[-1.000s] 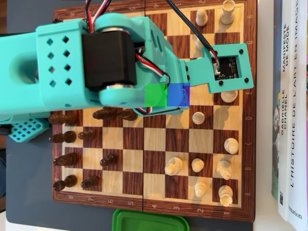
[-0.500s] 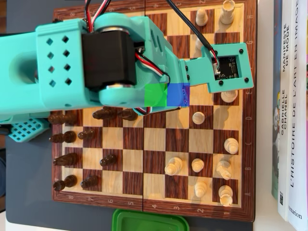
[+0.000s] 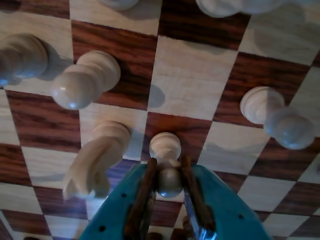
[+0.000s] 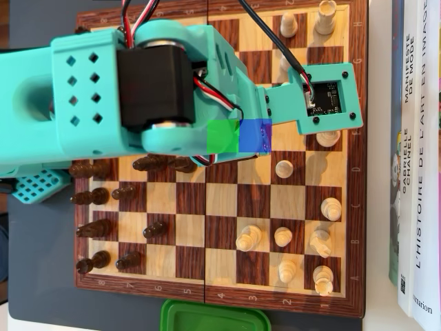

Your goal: Play chess

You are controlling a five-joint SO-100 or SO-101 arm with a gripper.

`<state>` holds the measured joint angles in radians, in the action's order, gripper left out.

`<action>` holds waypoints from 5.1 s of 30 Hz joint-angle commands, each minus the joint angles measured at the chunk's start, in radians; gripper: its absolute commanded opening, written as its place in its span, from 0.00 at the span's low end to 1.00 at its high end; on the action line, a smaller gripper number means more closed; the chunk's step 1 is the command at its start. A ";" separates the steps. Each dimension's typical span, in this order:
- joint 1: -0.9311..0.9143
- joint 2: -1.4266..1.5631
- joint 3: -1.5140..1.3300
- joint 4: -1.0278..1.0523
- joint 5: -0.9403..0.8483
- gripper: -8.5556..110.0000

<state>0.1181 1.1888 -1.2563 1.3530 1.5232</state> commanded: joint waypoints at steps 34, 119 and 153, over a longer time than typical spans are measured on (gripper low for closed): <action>0.008 0.400 -0.405 -0.100 -0.003 0.08; -0.008 0.360 -0.442 -0.137 -0.086 0.20; -0.025 1.184 -0.923 -0.897 -0.084 0.22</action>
<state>0.0905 2.2856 -2.1368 0.5798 1.4343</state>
